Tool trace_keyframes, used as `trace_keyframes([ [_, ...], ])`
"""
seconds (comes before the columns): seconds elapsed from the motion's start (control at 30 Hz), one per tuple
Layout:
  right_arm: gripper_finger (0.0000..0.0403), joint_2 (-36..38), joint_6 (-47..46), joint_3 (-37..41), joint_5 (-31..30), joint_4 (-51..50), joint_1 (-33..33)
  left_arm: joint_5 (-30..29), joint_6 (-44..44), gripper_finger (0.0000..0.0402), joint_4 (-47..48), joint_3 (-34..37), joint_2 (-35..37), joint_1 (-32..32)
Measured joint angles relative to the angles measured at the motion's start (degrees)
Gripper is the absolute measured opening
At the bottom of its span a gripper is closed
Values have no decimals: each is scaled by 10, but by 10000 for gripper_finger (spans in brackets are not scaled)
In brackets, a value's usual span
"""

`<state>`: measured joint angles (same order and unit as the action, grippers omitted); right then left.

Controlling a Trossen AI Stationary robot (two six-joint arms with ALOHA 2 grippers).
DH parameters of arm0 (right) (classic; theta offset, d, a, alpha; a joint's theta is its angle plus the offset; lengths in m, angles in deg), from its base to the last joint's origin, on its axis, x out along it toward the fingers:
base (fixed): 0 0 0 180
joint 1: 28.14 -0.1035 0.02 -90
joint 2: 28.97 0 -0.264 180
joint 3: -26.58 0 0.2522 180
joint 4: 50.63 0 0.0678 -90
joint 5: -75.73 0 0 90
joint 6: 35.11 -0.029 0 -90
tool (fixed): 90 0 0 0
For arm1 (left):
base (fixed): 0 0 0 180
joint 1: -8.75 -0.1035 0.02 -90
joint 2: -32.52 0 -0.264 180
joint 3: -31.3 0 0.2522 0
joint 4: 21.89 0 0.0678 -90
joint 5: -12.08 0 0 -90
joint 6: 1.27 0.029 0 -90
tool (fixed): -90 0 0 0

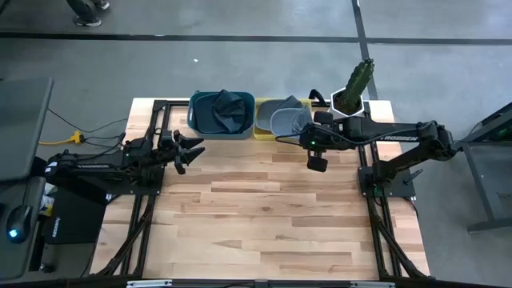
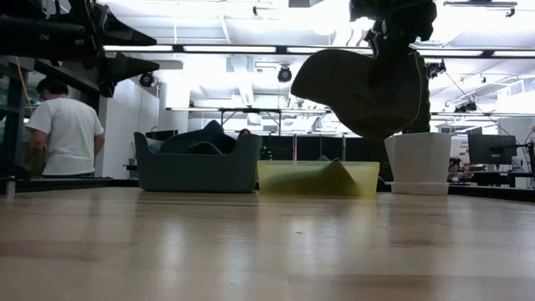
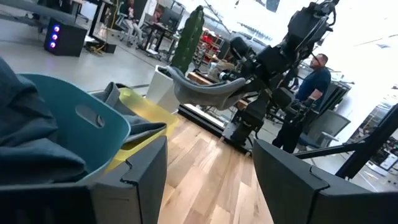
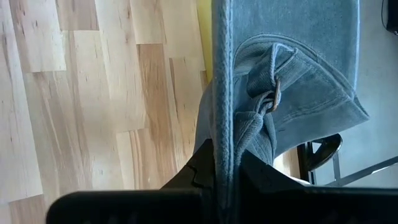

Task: Pick & Place hat
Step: Put the gray cap into the yellow bin

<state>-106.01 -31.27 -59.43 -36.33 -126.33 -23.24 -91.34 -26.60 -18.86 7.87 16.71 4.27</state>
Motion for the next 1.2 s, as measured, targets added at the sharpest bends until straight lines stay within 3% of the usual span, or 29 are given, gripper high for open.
trace_keyframes([
  [0.3, 15, 0, -8, 0, 2, 3, 0, 9, 30, 213, -18, 4, 0, 0],
  [0.57, 15, 0, -21, 0, 9, 3, 0, 21, 38, 213, -155, 87, 20, 0],
  [0.9, 15, 0, -23, 0, 31, 29, 8, 19, 46, 213, -109, 88, 29, 0],
  [1.2, 15, 0, 5, 0, 67, 74, 70, 19, 74, 213, -134, 89, 30, 0],
])
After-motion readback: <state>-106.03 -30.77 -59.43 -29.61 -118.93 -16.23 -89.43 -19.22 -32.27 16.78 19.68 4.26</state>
